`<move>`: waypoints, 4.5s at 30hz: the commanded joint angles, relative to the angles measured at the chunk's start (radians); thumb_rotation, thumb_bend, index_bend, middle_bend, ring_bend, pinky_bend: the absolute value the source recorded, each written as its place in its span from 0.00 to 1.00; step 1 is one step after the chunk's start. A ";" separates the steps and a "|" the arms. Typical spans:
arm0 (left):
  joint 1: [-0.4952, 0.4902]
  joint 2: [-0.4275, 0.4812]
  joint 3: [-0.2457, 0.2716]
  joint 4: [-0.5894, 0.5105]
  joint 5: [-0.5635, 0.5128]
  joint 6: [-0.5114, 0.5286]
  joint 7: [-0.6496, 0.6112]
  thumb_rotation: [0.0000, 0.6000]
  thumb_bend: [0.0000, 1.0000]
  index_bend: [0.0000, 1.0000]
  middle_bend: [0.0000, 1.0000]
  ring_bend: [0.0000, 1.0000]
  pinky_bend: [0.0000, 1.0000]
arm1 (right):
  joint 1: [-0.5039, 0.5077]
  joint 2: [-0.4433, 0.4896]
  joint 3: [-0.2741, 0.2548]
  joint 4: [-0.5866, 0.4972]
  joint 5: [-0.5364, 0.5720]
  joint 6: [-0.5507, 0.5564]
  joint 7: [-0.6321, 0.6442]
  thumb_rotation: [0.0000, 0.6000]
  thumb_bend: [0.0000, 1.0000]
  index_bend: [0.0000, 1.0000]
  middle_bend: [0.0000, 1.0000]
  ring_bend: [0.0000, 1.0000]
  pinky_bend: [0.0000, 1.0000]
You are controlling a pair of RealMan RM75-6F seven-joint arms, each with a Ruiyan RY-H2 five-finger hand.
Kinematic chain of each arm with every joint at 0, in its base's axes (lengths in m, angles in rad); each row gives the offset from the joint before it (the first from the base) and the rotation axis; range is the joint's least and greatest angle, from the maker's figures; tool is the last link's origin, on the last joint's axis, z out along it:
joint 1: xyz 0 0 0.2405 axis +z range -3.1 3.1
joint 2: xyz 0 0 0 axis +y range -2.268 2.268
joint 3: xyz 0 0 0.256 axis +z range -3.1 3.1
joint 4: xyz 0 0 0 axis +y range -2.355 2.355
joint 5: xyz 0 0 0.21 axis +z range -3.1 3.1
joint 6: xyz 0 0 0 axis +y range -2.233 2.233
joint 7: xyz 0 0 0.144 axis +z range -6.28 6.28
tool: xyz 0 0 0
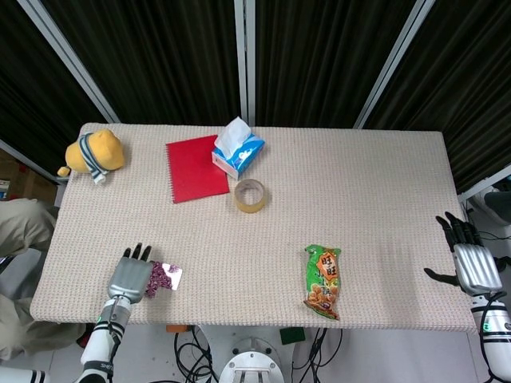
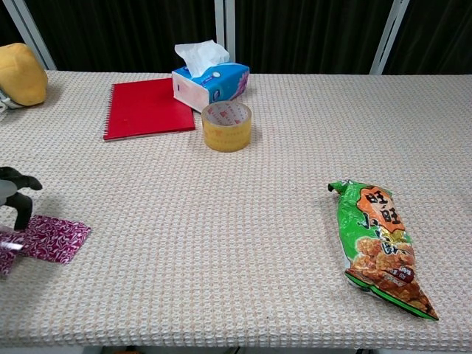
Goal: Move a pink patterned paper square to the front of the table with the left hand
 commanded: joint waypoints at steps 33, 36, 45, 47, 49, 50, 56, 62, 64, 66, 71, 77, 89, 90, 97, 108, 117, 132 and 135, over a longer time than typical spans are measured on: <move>-0.100 -0.152 -0.079 0.041 -0.159 0.114 0.082 1.00 0.24 0.43 0.08 0.00 0.15 | -0.008 0.001 -0.009 0.002 0.024 -0.008 -0.014 1.00 0.23 0.00 0.00 0.00 0.00; -0.104 -0.154 -0.074 0.041 -0.148 0.122 0.075 1.00 0.24 0.41 0.08 0.00 0.15 | -0.007 0.000 -0.009 0.005 0.027 -0.012 -0.012 1.00 0.23 0.00 0.00 0.00 0.00; -0.112 -0.168 -0.058 0.050 -0.153 0.132 0.073 1.00 0.24 0.39 0.08 0.00 0.15 | -0.007 0.002 -0.011 0.007 0.028 -0.016 -0.009 1.00 0.23 0.00 0.00 0.00 0.00; -0.114 -0.171 -0.052 0.054 -0.143 0.139 0.076 1.00 0.24 0.38 0.08 0.00 0.15 | -0.008 0.004 -0.013 0.007 0.028 -0.018 -0.009 1.00 0.23 0.00 0.00 0.00 0.00; -0.114 -0.176 -0.045 0.057 -0.136 0.148 0.079 1.00 0.24 0.37 0.08 0.00 0.15 | -0.008 0.004 -0.012 0.007 0.030 -0.019 -0.008 1.00 0.23 0.00 0.00 0.00 0.00; -0.114 -0.178 -0.044 0.057 -0.137 0.149 0.078 1.00 0.24 0.36 0.08 0.00 0.15 | -0.008 0.005 -0.012 0.007 0.030 -0.019 -0.008 1.00 0.23 0.00 0.00 0.00 0.00; -0.115 -0.182 -0.044 0.055 -0.152 0.157 0.081 1.00 0.24 0.34 0.08 0.00 0.15 | -0.008 0.005 -0.013 0.006 0.030 -0.020 -0.008 1.00 0.23 0.00 0.00 0.00 0.00; -0.117 -0.181 -0.041 0.046 -0.160 0.163 0.081 1.00 0.24 0.30 0.08 0.00 0.15 | -0.008 0.006 -0.013 0.006 0.031 -0.022 -0.009 1.00 0.23 0.00 0.00 0.00 0.00; -0.118 -0.181 -0.038 0.046 -0.161 0.163 0.082 1.00 0.24 0.29 0.08 0.00 0.15 | -0.008 0.007 -0.013 0.005 0.032 -0.022 -0.010 1.00 0.23 0.00 0.00 0.00 0.00; -0.118 -0.182 -0.037 0.046 -0.163 0.163 0.081 1.00 0.24 0.29 0.08 0.00 0.15 | -0.008 0.008 -0.013 0.004 0.033 -0.023 -0.011 1.00 0.23 0.00 0.00 0.00 0.00; -0.120 -0.181 -0.035 0.040 -0.168 0.169 0.083 1.00 0.24 0.29 0.07 0.00 0.15 | -0.008 0.009 -0.013 0.002 0.034 -0.023 -0.013 1.00 0.23 0.00 0.00 0.00 0.00; -0.120 -0.169 -0.026 0.014 -0.154 0.194 0.089 1.00 0.24 0.29 0.07 0.00 0.15 | -0.008 0.013 -0.011 -0.004 0.034 -0.021 -0.017 1.00 0.23 0.00 0.00 0.00 0.00; -0.120 -0.014 0.160 0.029 0.150 0.068 -0.022 1.00 0.21 0.20 0.06 0.00 0.15 | -0.013 0.028 -0.010 -0.026 0.030 -0.005 -0.026 1.00 0.23 0.00 0.00 0.00 0.00; -0.121 0.007 0.176 0.037 0.178 0.044 -0.047 1.00 0.20 0.20 0.06 0.00 0.15 | -0.014 0.029 -0.010 -0.027 0.030 -0.004 -0.028 1.00 0.23 0.00 0.00 0.00 0.00; -0.115 0.089 0.235 0.111 0.298 -0.086 -0.180 1.00 0.19 0.23 0.04 0.00 0.14 | -0.018 0.035 -0.009 -0.042 0.032 0.004 -0.040 1.00 0.23 0.00 0.00 0.00 0.00; -0.090 0.090 0.219 0.224 0.407 -0.190 -0.314 1.00 0.17 0.25 0.03 0.00 0.14 | -0.024 0.051 -0.002 -0.083 0.046 0.019 -0.082 1.00 0.23 0.00 0.00 0.00 0.00; -0.075 0.082 0.191 0.262 0.449 -0.223 -0.334 1.00 0.17 0.25 0.03 0.00 0.14 | -0.022 0.046 -0.004 -0.088 0.055 0.013 -0.102 1.00 0.23 0.00 0.00 0.00 0.00; -0.043 0.066 0.156 0.284 0.457 -0.247 -0.326 1.00 0.17 0.40 0.03 0.00 0.14 | -0.023 0.042 -0.006 -0.079 0.055 0.008 -0.095 1.00 0.23 0.00 0.00 0.00 0.00; -0.038 0.063 0.150 0.286 0.459 -0.251 -0.327 1.00 0.17 0.40 0.03 0.00 0.14 | -0.023 0.043 -0.006 -0.080 0.052 0.009 -0.096 1.00 0.23 0.00 0.00 0.00 0.00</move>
